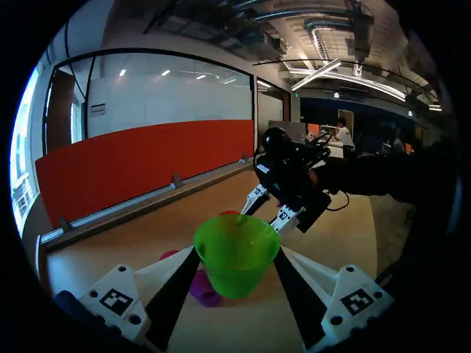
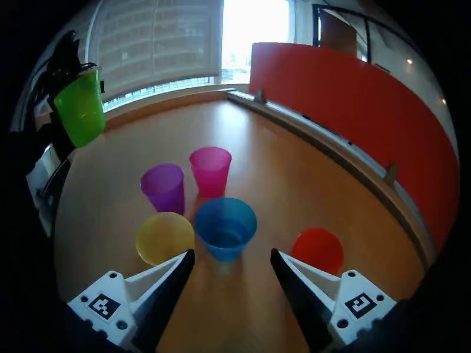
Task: Pour water
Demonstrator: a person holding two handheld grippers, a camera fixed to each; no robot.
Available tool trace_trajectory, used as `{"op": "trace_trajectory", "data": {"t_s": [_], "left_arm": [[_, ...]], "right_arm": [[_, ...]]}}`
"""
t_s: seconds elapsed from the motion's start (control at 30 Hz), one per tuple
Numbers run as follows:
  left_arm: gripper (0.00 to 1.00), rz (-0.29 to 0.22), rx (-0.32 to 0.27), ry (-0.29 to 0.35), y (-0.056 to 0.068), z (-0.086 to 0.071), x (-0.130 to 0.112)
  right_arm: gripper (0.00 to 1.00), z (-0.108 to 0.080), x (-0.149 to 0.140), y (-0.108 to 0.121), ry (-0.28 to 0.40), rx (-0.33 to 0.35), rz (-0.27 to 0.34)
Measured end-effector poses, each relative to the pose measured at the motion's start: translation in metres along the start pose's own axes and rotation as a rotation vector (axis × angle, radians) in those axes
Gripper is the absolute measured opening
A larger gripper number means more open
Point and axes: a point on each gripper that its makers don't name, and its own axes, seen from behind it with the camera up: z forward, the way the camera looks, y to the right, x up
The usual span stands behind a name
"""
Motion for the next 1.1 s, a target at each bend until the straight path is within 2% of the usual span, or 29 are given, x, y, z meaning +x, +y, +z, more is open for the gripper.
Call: {"op": "trace_trajectory", "data": {"t_s": [0.47,0.7,1.1], "left_arm": [[0.86,-0.007,0.006,-0.003,-0.003,-0.005,-0.003],[0.86,-0.006,0.003,-0.003,0.002,-0.012,0.001],[0.86,-0.007,0.003,-0.005,-0.003,-0.004,-0.004]], "right_arm": [[0.99,0.020,0.001,-0.005,-0.008,0.021,0.003],[0.99,0.027,0.003,-0.009,-0.010,0.029,-0.004],[0.99,0.042,0.009,-0.012,-0.010,0.033,-0.011]]}}
